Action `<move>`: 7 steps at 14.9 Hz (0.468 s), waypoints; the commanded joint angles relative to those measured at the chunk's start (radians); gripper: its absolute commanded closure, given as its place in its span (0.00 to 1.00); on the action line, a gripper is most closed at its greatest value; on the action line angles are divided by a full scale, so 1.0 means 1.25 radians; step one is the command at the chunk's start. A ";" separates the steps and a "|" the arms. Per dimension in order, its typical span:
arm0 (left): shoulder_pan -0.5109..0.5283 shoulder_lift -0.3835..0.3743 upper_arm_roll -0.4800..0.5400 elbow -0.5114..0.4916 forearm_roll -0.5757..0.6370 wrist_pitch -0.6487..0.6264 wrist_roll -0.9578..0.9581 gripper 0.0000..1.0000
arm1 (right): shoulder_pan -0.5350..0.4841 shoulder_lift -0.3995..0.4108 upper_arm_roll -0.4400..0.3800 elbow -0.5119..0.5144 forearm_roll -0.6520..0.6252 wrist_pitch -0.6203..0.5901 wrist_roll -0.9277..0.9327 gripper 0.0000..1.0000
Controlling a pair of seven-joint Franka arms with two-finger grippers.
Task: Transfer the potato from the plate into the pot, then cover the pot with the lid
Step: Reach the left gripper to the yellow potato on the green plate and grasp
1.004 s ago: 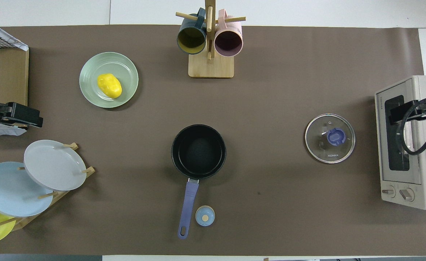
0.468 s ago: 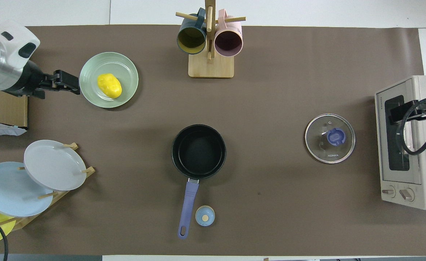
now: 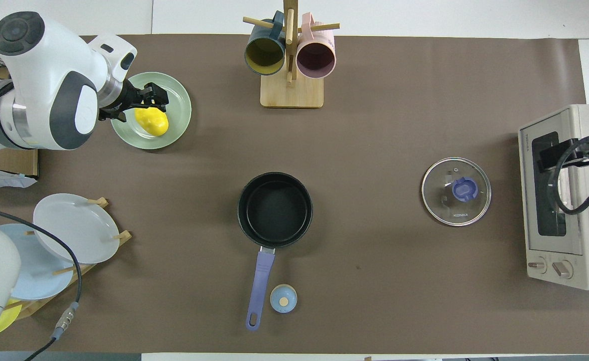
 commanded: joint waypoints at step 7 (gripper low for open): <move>-0.011 0.040 0.012 -0.040 0.043 0.100 -0.122 0.00 | -0.001 -0.003 -0.002 0.000 0.012 -0.012 0.005 0.00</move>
